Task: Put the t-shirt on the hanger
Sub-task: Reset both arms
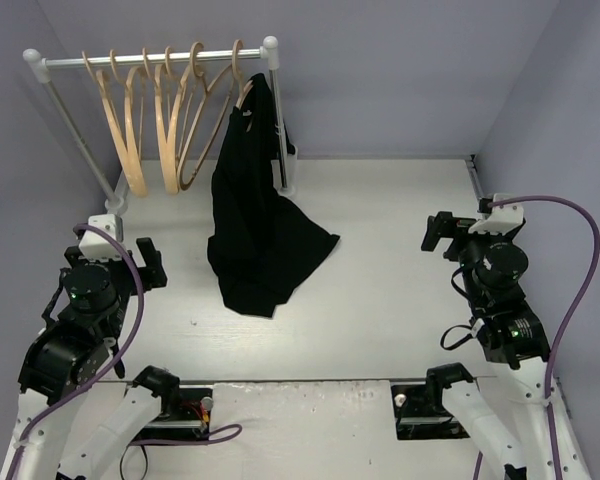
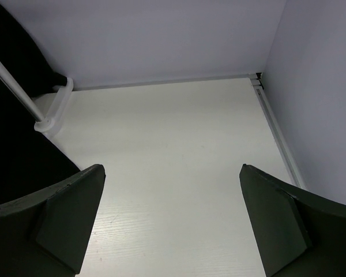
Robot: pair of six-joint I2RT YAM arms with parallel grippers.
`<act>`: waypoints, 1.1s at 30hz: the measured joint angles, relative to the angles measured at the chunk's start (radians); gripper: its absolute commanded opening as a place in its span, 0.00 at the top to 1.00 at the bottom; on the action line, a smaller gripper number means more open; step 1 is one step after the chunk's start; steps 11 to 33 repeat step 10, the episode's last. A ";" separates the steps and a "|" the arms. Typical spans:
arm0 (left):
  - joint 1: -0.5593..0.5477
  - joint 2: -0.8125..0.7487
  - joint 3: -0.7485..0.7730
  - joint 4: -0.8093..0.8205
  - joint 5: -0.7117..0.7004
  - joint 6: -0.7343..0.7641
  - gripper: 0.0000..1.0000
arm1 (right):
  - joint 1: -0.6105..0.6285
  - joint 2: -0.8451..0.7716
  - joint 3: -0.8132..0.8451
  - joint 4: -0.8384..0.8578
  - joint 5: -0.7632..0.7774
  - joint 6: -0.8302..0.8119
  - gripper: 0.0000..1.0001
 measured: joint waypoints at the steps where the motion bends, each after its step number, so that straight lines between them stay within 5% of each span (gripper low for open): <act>1: 0.000 0.003 0.000 -0.001 0.000 -0.002 0.23 | 0.000 -0.001 0.000 0.000 0.003 0.001 0.00; 33: 0.000 -0.013 0.000 -0.004 -0.015 -0.001 0.23 | 0.000 0.008 0.004 0.000 0.012 0.010 0.00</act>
